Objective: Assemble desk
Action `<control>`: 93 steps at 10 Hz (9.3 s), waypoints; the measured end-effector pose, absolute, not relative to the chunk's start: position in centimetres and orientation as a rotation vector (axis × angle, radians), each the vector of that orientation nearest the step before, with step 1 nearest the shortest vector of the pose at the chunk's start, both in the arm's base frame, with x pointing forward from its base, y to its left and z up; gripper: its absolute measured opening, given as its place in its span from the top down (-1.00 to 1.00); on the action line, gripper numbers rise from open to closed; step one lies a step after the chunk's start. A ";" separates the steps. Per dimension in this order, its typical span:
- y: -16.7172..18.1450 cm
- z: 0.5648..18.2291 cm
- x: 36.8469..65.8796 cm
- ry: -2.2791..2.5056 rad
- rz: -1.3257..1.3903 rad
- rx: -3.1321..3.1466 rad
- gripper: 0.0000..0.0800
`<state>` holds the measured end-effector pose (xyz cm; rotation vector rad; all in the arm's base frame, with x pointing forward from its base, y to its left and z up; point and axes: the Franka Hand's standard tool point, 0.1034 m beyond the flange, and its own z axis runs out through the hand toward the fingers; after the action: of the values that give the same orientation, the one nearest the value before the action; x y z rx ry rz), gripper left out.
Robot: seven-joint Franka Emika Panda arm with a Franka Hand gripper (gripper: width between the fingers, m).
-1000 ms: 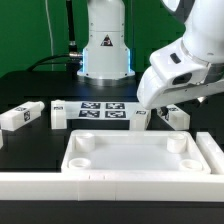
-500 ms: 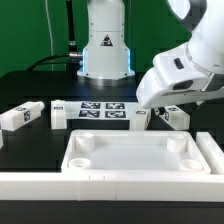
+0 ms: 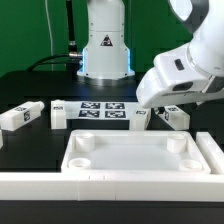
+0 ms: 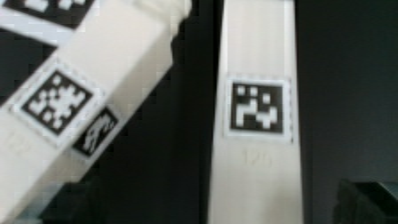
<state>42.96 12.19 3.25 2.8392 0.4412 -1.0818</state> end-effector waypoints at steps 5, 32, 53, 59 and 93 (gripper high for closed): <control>13.4 1.8 43.7 0.441 -1.471 2.626 -0.62; 12.5 13.6 48.7 0.435 -0.998 2.948 0.27; 9.9 15.8 59.1 0.484 0.548 3.140 0.27; 9.8 14.9 63.3 0.525 0.585 3.136 0.27; 9.3 14.4 64.0 0.535 0.633 3.115 -0.62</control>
Offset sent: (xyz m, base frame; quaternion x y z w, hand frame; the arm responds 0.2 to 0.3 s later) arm 0.0138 0.0069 -0.0052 0.0005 -0.1913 0.0196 0.9813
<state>63.98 9.29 14.39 3.1154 0.5345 0.6333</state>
